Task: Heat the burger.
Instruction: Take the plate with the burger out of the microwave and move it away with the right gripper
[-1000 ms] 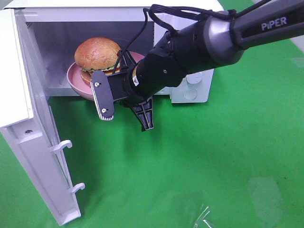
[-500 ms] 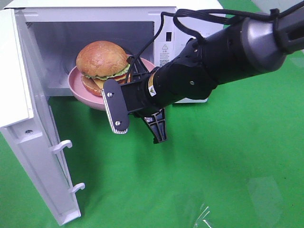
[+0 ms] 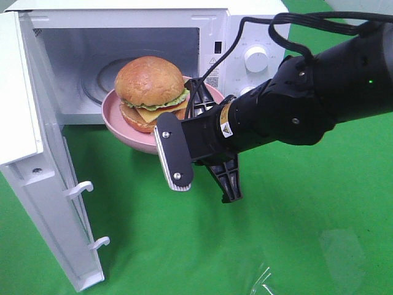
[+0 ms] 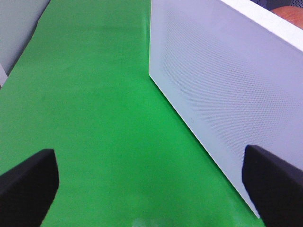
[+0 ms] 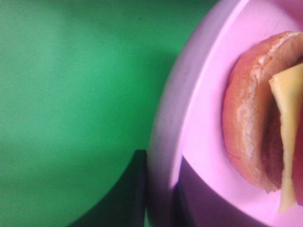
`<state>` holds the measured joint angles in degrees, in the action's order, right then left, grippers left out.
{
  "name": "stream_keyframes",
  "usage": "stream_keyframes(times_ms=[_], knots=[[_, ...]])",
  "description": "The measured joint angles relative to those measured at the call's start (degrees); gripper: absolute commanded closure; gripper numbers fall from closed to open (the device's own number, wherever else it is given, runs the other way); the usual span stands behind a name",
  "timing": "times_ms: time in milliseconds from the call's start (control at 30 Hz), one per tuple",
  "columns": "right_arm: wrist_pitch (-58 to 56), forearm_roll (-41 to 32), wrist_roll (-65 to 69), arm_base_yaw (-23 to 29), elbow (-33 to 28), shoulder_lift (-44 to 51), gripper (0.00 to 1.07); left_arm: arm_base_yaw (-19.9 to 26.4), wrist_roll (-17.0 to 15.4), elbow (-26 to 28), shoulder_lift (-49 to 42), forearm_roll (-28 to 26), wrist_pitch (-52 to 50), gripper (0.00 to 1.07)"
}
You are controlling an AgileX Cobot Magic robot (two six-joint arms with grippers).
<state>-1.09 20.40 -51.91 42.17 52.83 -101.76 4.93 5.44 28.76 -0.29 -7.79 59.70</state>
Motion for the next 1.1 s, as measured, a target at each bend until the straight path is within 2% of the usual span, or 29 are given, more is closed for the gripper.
stream_keyframes(times_ms=[633,900,1100], knots=[[-0.1,-0.5,0.5,-0.3,-16.2,17.8,1.07,0.0,0.0,0.0,0.0,0.0,0.0,0.09],[-2.4,1.4,3.2,-0.3,-20.0,24.6,1.07,0.0,0.0,0.0,0.0,0.0,0.0,0.09],[-10.0,5.8,9.7,-0.3,-21.1,31.2,1.07,0.0,0.0,0.0,0.0,0.0,0.0,0.09]])
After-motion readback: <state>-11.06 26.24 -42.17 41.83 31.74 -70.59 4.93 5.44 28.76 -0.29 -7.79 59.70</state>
